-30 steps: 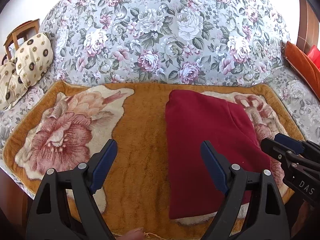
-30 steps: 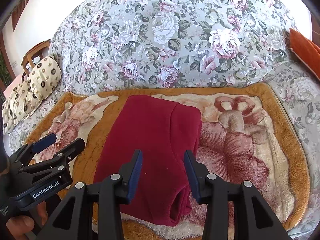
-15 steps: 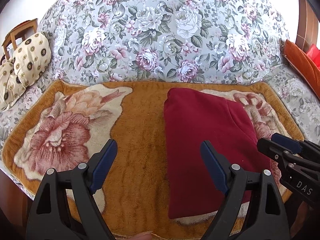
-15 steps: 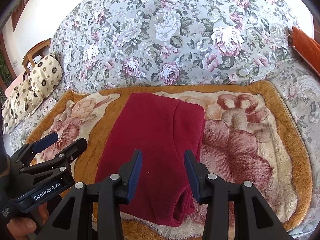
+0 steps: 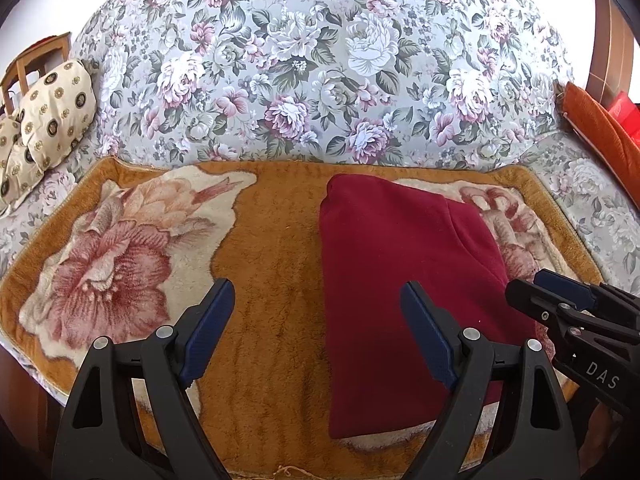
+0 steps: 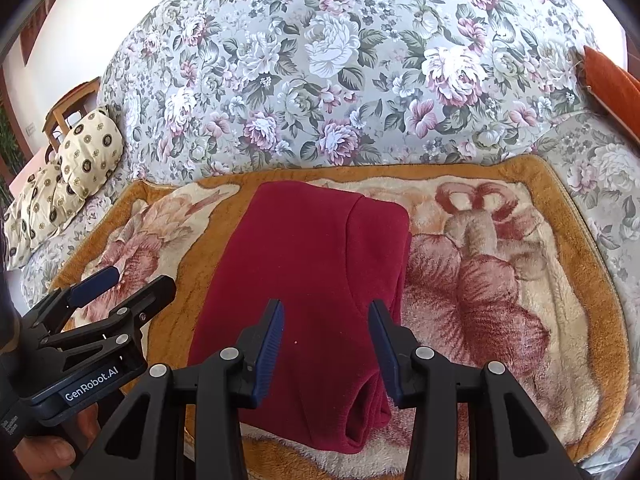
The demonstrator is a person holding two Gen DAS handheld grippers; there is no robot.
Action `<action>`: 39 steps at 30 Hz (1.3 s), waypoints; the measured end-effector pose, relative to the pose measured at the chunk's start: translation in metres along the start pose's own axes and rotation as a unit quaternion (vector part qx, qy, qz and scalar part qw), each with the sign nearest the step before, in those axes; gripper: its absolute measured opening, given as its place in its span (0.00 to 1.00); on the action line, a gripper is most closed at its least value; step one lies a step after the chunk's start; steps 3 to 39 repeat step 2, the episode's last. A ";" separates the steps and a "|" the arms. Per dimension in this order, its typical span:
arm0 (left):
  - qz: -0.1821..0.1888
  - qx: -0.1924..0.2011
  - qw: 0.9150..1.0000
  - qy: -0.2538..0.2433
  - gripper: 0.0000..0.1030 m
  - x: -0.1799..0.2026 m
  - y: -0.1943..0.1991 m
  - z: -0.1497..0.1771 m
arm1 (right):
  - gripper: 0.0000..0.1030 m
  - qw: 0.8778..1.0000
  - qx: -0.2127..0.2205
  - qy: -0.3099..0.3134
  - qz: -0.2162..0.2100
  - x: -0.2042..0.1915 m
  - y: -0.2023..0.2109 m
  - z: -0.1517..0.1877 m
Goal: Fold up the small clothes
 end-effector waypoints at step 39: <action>0.001 0.001 1.000 -0.001 0.83 -0.001 0.001 -0.001 | 0.41 1.000 0.000 0.000 0.001 0.000 0.000 0.000</action>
Point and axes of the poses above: each gripper's, at about its wrist camera, not at the fingertips, and y roughly against the way its jaws point, x to its right, z to its underside, the point moved 3 cm from there along -y, roughly the way its jaws point, and after that the axes turned 11 degrees about -y, right-handed, at the moved point
